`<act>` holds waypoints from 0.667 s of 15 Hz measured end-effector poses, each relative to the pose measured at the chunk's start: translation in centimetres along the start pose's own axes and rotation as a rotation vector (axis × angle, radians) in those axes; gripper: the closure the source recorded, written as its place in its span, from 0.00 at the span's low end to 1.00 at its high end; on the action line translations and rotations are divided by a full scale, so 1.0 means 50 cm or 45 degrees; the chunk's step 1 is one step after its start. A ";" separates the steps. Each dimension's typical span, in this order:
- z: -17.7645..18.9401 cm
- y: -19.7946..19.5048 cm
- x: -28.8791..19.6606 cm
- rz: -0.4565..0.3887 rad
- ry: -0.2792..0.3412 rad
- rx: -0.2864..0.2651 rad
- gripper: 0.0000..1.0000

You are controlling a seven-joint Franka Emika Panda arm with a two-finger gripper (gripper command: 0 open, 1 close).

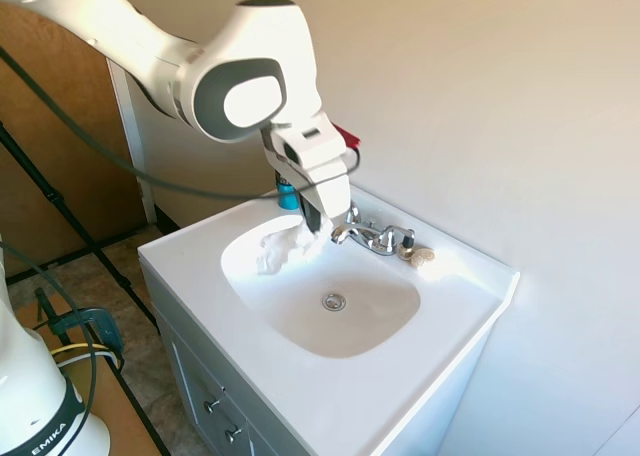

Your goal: Throw the tissue in the trash bin

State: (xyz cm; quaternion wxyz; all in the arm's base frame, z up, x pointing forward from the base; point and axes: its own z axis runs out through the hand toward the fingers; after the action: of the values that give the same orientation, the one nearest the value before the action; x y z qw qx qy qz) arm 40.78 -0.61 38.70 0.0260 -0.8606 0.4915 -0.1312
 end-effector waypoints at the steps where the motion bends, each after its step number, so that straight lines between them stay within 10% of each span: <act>1: -0.021 -0.043 -0.050 -0.029 0.016 0.019 1.00; 10: -0.080 -0.339 -0.413 -0.260 -0.001 0.102 1.00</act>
State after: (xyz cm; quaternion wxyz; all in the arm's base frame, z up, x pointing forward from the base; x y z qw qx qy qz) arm 44.03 26.05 41.38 0.0471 -0.9045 0.3955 -0.1522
